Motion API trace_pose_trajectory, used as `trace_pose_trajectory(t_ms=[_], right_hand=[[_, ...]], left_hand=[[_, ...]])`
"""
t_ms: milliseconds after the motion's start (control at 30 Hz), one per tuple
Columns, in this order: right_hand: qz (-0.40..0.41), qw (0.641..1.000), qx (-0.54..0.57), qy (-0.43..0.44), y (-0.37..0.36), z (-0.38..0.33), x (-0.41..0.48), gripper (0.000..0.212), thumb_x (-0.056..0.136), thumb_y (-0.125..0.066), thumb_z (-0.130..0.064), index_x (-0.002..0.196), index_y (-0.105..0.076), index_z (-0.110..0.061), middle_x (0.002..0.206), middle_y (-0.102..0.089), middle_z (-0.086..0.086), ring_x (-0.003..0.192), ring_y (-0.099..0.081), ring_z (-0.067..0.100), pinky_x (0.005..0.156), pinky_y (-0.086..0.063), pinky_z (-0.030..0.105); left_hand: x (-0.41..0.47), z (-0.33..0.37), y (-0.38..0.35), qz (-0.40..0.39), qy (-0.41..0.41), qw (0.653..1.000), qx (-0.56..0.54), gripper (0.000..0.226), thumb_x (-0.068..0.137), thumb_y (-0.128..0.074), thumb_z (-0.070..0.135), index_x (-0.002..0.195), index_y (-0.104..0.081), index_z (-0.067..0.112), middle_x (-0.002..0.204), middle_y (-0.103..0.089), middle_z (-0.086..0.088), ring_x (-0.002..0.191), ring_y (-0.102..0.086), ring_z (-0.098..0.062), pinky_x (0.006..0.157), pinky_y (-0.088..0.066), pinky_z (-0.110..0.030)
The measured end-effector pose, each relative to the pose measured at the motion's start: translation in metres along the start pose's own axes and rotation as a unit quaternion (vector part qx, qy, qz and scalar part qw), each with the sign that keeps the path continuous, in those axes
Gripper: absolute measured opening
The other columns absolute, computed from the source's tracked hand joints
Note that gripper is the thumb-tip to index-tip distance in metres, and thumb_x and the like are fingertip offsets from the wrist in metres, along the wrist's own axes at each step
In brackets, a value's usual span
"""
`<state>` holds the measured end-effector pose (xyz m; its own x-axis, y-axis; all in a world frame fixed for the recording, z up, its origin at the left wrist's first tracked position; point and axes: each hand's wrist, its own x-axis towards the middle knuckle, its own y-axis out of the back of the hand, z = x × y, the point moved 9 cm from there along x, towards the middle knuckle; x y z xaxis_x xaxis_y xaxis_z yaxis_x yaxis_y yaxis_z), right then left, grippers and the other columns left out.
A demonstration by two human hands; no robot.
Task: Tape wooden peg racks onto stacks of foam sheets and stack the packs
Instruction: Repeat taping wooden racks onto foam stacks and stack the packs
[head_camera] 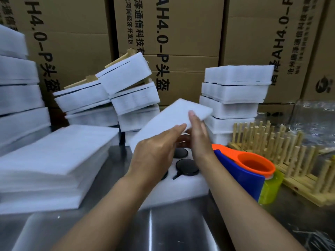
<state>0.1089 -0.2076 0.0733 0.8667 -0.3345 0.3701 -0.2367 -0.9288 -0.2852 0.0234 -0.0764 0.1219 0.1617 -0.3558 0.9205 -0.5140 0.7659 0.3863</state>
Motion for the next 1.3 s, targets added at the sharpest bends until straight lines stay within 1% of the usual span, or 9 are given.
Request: trace_pose_trajectory(t_ms=[167,267,367,500,600,767,1000,1167,1300], right_hand=[[0.106,0.993,-0.047,0.001,0.019,-0.001,0.002,0.042,0.086,-0.055,-0.01,0.123,-0.035,-0.013,0.112,-0.062,0.004,0.1,-0.064,0.022,0.088,-0.055,0.045],[0.16,0.986,0.006,-0.04,0.04,0.002,0.002,0.031,0.086,-0.053,-0.004,0.116,-0.047,-0.002,0.107,-0.064,0.013,0.094,-0.065,0.027,0.079,-0.054,0.041],[0.094,0.989,0.042,-0.102,0.035,0.01,0.0,0.006,0.09,-0.057,-0.003,0.092,-0.063,-0.005,0.092,-0.068,0.014,0.076,-0.065,0.025,0.07,-0.054,0.032],[0.042,0.986,-0.006,-0.159,0.027,0.017,-0.003,0.007,0.089,-0.063,-0.009,0.093,-0.066,-0.005,0.103,-0.07,0.019,0.087,-0.065,0.03,0.088,-0.051,0.045],[0.034,0.985,-0.019,-0.167,0.025,0.022,-0.001,0.006,0.089,-0.061,-0.01,0.086,-0.065,-0.008,0.093,-0.07,0.015,0.079,-0.066,0.027,0.076,-0.053,0.035],[0.001,0.979,-0.088,-0.181,0.021,0.028,0.001,0.03,0.08,-0.065,-0.004,0.105,-0.053,-0.016,0.099,-0.064,0.011,0.079,-0.065,0.024,0.065,-0.051,0.027],[-0.023,0.864,-0.495,-0.09,0.019,0.004,0.0,0.045,0.085,-0.046,-0.006,0.128,-0.053,0.004,0.131,-0.057,0.018,0.117,-0.055,0.03,0.095,-0.047,0.038],[-0.082,0.795,-0.594,-0.089,0.008,0.01,-0.004,0.041,0.093,-0.041,-0.014,0.133,-0.05,-0.006,0.141,-0.048,0.007,0.127,-0.045,0.025,0.096,-0.039,0.028],[-0.102,0.808,-0.565,-0.133,0.009,0.018,-0.009,0.054,0.096,-0.044,-0.042,0.138,-0.044,-0.009,0.144,-0.044,0.005,0.127,-0.044,0.023,0.085,-0.034,0.027]], left_hand=[[-0.002,-0.012,0.0,-0.01,0.08,0.996,-0.03,0.052,0.084,-0.067,0.02,0.134,-0.053,0.021,0.103,-0.072,0.004,0.063,-0.064,-0.011,0.059,-0.054,-0.025],[-0.006,-0.054,0.007,0.012,0.227,0.973,-0.045,0.066,0.086,-0.062,0.031,0.143,-0.03,0.036,0.128,-0.059,0.009,0.089,-0.064,-0.023,0.084,-0.051,-0.036],[-0.025,-0.107,-0.006,-0.033,0.413,0.906,-0.09,0.077,0.085,-0.059,0.039,0.146,-0.011,0.038,0.144,-0.042,0.001,0.119,-0.051,-0.029,0.1,-0.041,-0.047],[-0.058,-0.149,-0.026,-0.07,0.576,0.781,-0.23,0.073,0.086,-0.057,0.041,0.147,-0.019,0.027,0.112,-0.062,-0.001,0.095,-0.062,-0.026,0.084,-0.05,-0.041],[-0.072,-0.156,-0.041,-0.1,0.617,0.72,-0.301,0.067,0.084,-0.064,0.029,0.142,-0.033,0.017,0.124,-0.059,-0.008,0.092,-0.064,-0.026,0.076,-0.054,-0.036],[-0.074,-0.164,-0.035,-0.021,0.616,0.742,-0.264,0.023,0.089,-0.053,0.007,0.101,-0.047,0.026,0.082,-0.053,0.004,0.063,-0.053,-0.009,0.042,-0.041,-0.021],[-0.079,-0.16,-0.047,-0.236,0.527,0.816,-0.028,0.055,0.088,-0.05,0.044,0.137,-0.039,0.022,0.127,-0.057,-0.005,0.117,-0.051,-0.028,0.099,-0.043,-0.038],[-0.087,-0.153,-0.063,-0.266,0.58,0.763,-0.105,0.079,0.089,-0.045,0.058,0.146,-0.023,0.008,0.143,-0.043,-0.009,0.124,-0.047,-0.03,0.091,-0.043,-0.031],[-0.096,-0.149,-0.075,-0.223,0.628,0.713,-0.22,0.075,0.09,-0.048,0.054,0.145,-0.031,0.006,0.143,-0.044,-0.009,0.127,-0.046,-0.029,0.107,-0.036,-0.035]])
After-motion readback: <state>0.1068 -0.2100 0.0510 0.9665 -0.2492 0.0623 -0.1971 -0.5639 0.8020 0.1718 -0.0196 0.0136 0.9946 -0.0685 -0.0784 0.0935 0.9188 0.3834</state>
